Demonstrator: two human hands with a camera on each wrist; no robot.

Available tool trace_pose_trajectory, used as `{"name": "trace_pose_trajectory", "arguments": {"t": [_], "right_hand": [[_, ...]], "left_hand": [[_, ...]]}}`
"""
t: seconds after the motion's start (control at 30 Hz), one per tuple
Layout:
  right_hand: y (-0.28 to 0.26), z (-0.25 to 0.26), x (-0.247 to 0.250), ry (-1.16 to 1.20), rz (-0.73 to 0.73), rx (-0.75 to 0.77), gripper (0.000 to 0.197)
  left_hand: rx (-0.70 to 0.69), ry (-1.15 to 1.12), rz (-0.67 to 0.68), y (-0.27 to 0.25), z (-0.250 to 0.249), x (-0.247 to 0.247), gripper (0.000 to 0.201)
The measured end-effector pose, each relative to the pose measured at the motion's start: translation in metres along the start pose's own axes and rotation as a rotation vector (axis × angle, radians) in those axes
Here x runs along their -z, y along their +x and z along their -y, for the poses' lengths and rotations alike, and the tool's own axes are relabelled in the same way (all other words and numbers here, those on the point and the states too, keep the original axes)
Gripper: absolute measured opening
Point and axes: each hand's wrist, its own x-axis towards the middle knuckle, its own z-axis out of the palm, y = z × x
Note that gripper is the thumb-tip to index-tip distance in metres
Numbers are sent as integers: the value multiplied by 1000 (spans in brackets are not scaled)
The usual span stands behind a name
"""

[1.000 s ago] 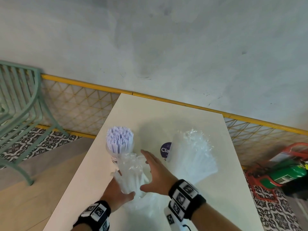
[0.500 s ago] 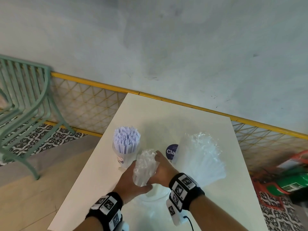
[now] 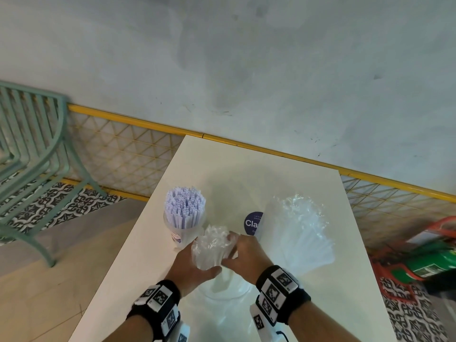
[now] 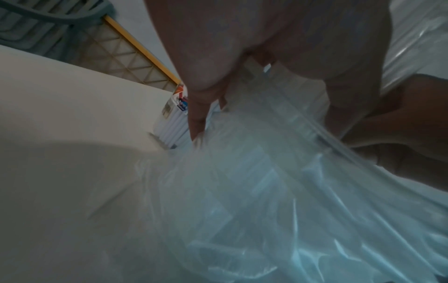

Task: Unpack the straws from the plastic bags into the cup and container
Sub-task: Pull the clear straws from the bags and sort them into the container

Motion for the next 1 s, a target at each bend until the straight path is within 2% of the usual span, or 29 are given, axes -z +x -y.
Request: {"name": "trace_pose_trajectory", "arguments": {"t": [0.07, 0.13, 0.2, 0.3, 0.47, 0.5, 0.57, 0.7, 0.83, 0.9, 1.0], "right_hand": [[-1, 0, 1, -81, -68, 17, 23], [-1, 1, 0, -44, -84, 30, 20], [1, -2, -3, -8, -97, 26, 29], [5, -7, -9, -28, -84, 36, 37], [2, -5, -15, 83, -150, -60, 43], [1, -4, -16, 101, -174, -84, 40], [0, -4, -17, 118, -212, -111, 22], [-5, -4, -14, 155, -205, -94, 13], [-11, 0, 5, 223, -179, -94, 15], [-13, 1, 13, 233, -132, -54, 28], [-14, 1, 17, 259, -141, -37, 23]], "left_hand": [[-4, 5, -8, 0, -1, 0, 56], [-12, -8, -10, 3, -2, -1, 61], [-10, -16, 3, 5, 0, -2, 66], [3, 6, 18, 7, 3, -5, 59], [37, -14, -85, 9, 14, -10, 45], [40, -15, -97, 9, 15, -11, 42], [43, -21, -115, 8, 16, -13, 40], [61, -16, -121, 7, 17, -14, 43], [88, -16, -120, 6, 10, -13, 44], [91, -10, -111, 5, 8, -13, 45], [110, -4, -89, 6, 4, -15, 48]]}}
